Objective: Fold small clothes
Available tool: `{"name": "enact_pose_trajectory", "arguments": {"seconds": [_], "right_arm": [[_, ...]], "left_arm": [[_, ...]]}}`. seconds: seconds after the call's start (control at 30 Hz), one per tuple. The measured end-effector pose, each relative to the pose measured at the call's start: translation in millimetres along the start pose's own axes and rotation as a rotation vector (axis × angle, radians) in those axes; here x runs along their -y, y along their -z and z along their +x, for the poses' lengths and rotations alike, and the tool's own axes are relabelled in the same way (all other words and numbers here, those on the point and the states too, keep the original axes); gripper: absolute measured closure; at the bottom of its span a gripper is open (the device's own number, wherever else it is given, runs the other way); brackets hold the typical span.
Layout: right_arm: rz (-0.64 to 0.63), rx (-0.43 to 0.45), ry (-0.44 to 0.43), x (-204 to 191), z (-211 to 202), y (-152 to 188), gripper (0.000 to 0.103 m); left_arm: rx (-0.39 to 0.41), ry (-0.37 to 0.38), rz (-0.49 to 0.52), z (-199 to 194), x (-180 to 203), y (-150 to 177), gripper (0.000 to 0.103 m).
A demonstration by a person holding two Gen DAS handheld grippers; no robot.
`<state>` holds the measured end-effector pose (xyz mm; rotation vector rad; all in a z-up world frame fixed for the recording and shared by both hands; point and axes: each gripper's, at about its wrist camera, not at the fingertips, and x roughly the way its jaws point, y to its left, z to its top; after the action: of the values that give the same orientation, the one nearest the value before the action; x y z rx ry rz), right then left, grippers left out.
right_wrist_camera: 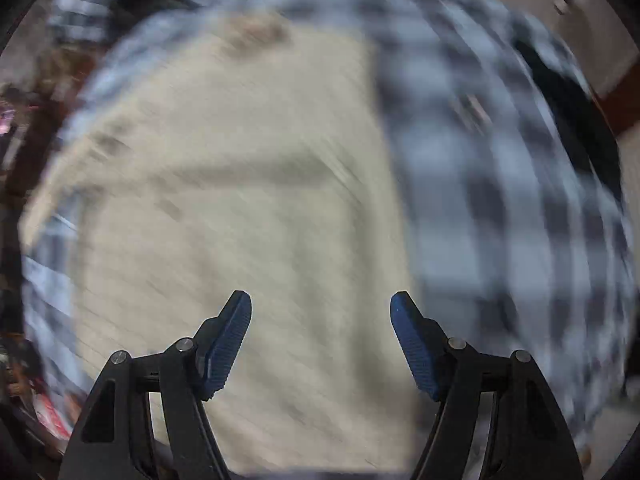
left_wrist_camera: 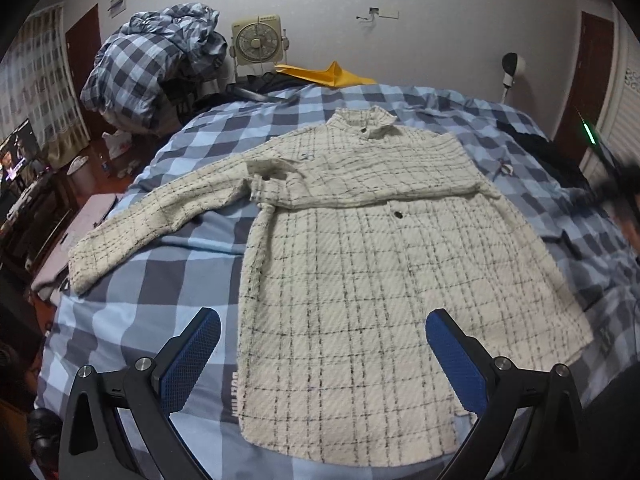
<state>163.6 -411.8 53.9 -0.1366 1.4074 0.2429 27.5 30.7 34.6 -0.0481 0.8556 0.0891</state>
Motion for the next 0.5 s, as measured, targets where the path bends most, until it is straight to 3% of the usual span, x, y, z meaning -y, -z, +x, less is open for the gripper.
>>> {"name": "enact_pose_trajectory", "arguments": {"seconds": [0.1,0.23,0.3,0.4,0.43,0.47,0.5], "right_arm": [[0.129,-0.176,-0.037,58.7,41.7,57.9,0.034],[0.231,-0.361,-0.182,84.9,78.4,106.4,0.034],[0.204,-0.387,-0.217,77.9,87.3,117.9,0.034],[0.153,-0.379,-0.186,59.4,94.9,115.4,0.034],[0.157,-0.38,-0.178,55.5,98.0,114.2,0.042],[0.151,-0.381,-0.164,50.4,101.0,111.8,0.066],[0.146,-0.386,-0.174,48.6,103.1,111.7,0.079]], "left_arm": [[-0.007,-0.022,0.007,3.5,0.0,1.6,0.0],[-0.028,-0.064,0.018,12.2,-1.7,5.4,0.0],[-0.042,-0.081,0.017,17.5,-4.1,7.5,0.0],[-0.058,-0.107,0.013,25.3,-6.9,9.9,0.0],[-0.061,-0.116,0.013,27.6,-7.6,10.5,0.0],[-0.066,-0.131,0.013,30.6,-8.8,11.4,0.0],[-0.07,-0.144,0.015,32.6,-9.7,12.4,0.0]]}}
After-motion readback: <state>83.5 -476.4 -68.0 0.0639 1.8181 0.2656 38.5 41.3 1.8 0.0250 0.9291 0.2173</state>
